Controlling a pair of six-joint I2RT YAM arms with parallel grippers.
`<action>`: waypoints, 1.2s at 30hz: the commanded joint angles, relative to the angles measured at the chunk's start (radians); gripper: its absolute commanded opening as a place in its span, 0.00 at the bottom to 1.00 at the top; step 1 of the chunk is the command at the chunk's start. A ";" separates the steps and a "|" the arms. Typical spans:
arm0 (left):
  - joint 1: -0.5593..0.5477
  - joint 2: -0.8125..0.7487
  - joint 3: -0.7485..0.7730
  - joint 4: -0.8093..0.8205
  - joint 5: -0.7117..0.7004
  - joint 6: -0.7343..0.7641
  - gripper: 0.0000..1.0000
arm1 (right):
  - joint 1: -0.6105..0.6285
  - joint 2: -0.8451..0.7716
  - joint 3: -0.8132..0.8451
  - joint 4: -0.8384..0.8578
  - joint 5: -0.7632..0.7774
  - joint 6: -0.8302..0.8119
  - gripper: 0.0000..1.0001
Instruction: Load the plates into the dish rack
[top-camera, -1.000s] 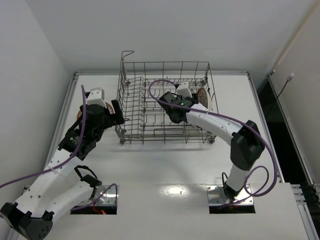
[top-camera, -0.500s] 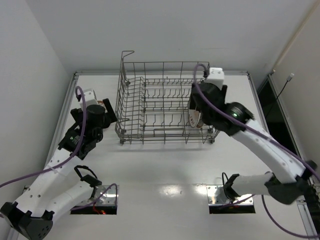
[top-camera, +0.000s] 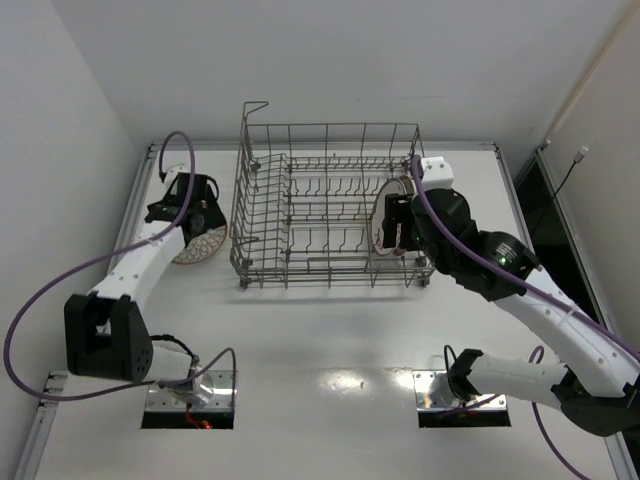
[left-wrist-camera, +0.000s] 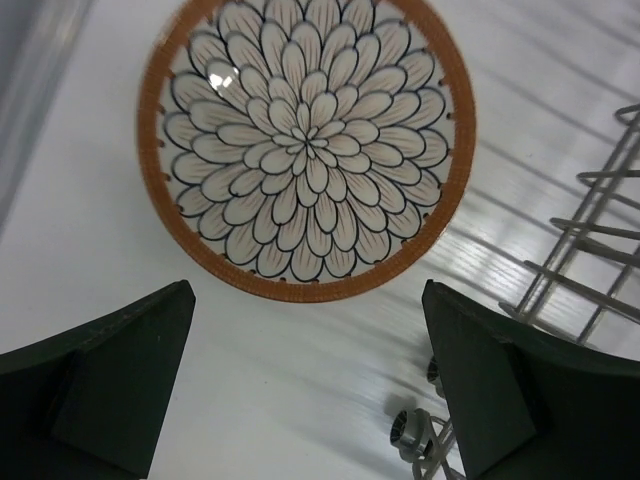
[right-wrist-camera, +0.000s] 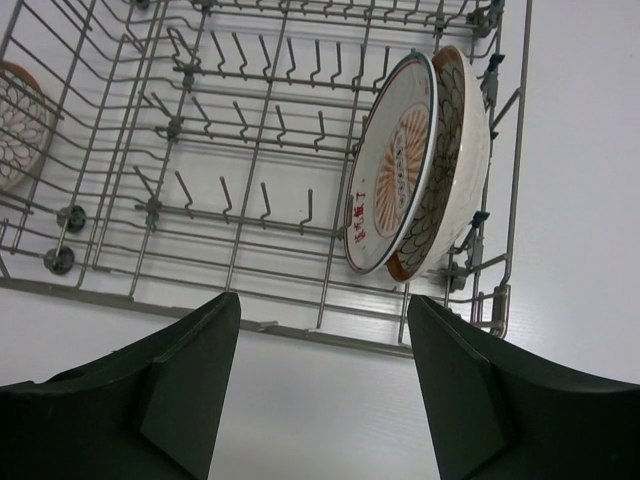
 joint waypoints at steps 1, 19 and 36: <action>0.078 0.070 0.059 0.029 0.227 0.015 0.97 | 0.006 -0.039 -0.020 0.040 -0.036 -0.024 0.66; 0.184 0.433 0.123 0.047 0.439 0.099 0.94 | 0.024 -0.068 -0.047 0.067 -0.128 -0.005 0.66; 0.184 0.459 0.131 0.014 0.434 0.117 0.00 | 0.024 -0.086 -0.057 0.058 -0.147 0.033 0.66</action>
